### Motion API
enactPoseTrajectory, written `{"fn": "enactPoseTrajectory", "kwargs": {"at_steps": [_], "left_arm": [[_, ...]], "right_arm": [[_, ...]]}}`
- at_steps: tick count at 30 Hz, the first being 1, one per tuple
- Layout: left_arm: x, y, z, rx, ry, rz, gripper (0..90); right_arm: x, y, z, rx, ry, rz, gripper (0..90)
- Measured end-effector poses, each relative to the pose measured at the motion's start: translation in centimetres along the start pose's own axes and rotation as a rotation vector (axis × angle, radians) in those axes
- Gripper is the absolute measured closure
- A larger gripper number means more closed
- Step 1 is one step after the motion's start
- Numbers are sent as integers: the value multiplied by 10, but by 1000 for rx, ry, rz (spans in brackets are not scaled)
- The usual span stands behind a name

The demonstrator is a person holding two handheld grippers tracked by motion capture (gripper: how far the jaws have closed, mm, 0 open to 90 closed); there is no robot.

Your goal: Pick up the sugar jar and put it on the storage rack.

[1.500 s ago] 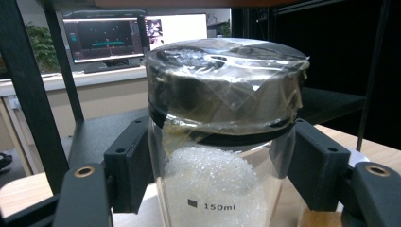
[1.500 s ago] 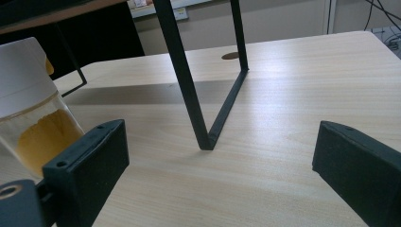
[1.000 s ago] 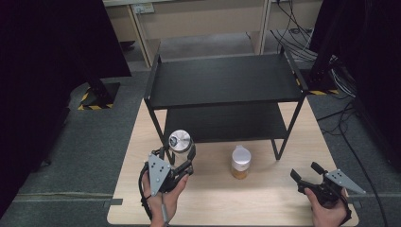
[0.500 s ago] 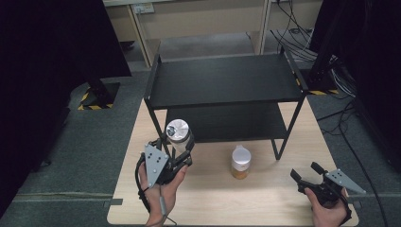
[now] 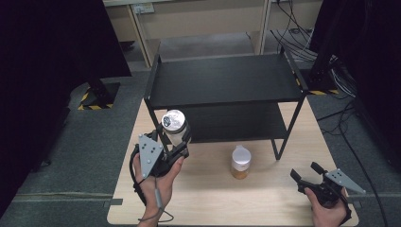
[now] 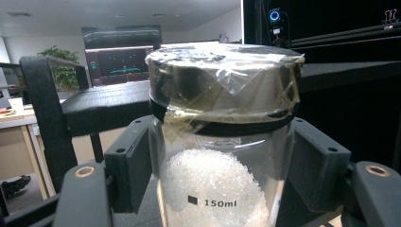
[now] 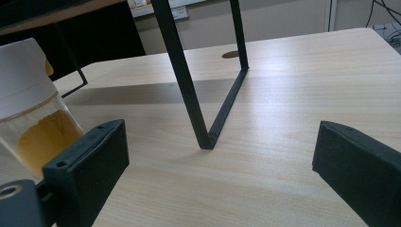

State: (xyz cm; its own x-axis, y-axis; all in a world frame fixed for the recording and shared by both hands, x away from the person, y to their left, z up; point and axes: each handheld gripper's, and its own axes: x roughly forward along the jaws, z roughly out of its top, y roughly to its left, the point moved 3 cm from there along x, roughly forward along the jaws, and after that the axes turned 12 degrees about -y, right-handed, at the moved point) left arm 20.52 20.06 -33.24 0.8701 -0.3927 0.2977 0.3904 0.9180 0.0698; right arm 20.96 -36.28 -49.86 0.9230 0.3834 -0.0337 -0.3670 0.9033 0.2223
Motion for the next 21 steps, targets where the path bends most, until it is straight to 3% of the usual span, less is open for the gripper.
{"fn": "enactPoseTrajectory", "kwargs": {"at_steps": [21], "left_arm": [[15,2,24,-3,-20,12,310]], "right_arm": [[0,-1,1,6,4,2,46]]}}
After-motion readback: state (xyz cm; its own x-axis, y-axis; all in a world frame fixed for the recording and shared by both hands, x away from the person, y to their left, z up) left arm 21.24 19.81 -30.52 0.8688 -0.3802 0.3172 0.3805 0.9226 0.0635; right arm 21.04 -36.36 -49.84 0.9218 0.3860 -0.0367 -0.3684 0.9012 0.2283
